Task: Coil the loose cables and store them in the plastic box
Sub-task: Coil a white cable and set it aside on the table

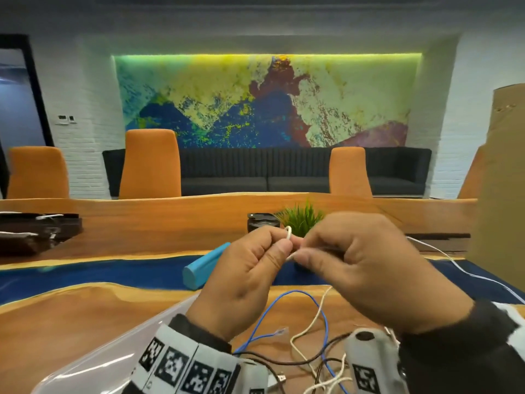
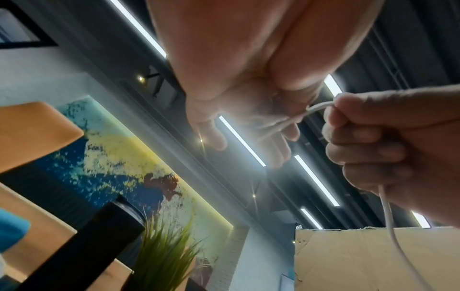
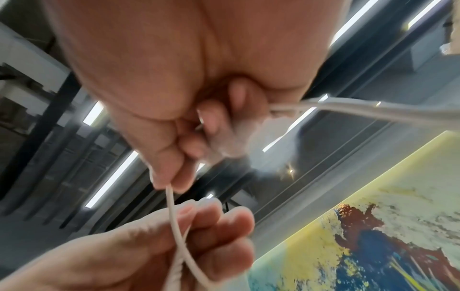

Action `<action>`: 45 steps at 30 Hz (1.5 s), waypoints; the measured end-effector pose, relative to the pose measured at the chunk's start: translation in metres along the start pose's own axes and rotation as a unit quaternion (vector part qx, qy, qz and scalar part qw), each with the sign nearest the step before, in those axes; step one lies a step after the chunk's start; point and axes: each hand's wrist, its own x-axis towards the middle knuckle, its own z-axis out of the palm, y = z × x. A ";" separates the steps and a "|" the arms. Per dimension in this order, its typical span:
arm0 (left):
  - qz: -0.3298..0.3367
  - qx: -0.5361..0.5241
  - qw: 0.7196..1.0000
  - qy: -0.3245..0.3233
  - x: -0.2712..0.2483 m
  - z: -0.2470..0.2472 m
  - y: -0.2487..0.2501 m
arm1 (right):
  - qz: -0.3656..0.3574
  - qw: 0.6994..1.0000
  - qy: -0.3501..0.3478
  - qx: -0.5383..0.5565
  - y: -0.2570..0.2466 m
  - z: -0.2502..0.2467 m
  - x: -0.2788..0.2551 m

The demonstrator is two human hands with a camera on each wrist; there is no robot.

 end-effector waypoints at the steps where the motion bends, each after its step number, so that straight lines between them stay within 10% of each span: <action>1: 0.000 -0.003 1.000 -0.021 0.001 0.000 -0.002 | -0.010 0.999 0.044 0.004 0.004 -0.001 0.001; 7: -0.082 -0.241 0.962 -0.100 0.001 0.000 0.007 | 0.056 0.972 0.213 0.082 0.037 0.021 0.003; 11: -0.091 -0.389 0.916 -0.027 0.008 -0.007 0.017 | 0.099 0.991 0.039 0.080 0.036 0.035 0.001; 15: 0.016 -0.037 0.999 -0.031 0.007 -0.014 0.011 | 0.042 0.990 -0.137 -0.012 0.013 0.028 -0.003; 18: 0.021 0.070 0.994 -0.078 0.006 -0.015 0.005 | -0.031 0.998 -0.050 -0.001 0.003 0.009 -0.001; 23: -0.048 -0.119 0.986 -0.108 0.004 -0.008 0.013 | 0.051 0.962 0.093 0.251 0.015 -0.005 0.001; 28: -0.079 -0.328 0.920 -0.201 -0.002 0.001 0.022 | 0.178 0.905 0.030 0.386 0.027 0.018 0.000; 32: -0.115 -0.499 0.857 -0.065 0.006 -0.005 0.023 | 0.103 0.981 -0.079 0.148 0.024 0.030 0.000; 35: -0.054 -0.249 0.967 0.007 0.009 -0.020 0.017 | 0.061 0.983 -0.170 -0.018 0.012 0.025 -0.002; 38: 0.024 0.033 0.997 -0.068 0.007 -0.024 0.012 | -0.027 0.997 -0.070 0.008 -0.005 0.011 0.000; 45: -0.084 -0.150 0.974 -0.147 0.001 -0.018 0.008 | 0.004 0.977 0.188 0.103 0.010 0.011 0.002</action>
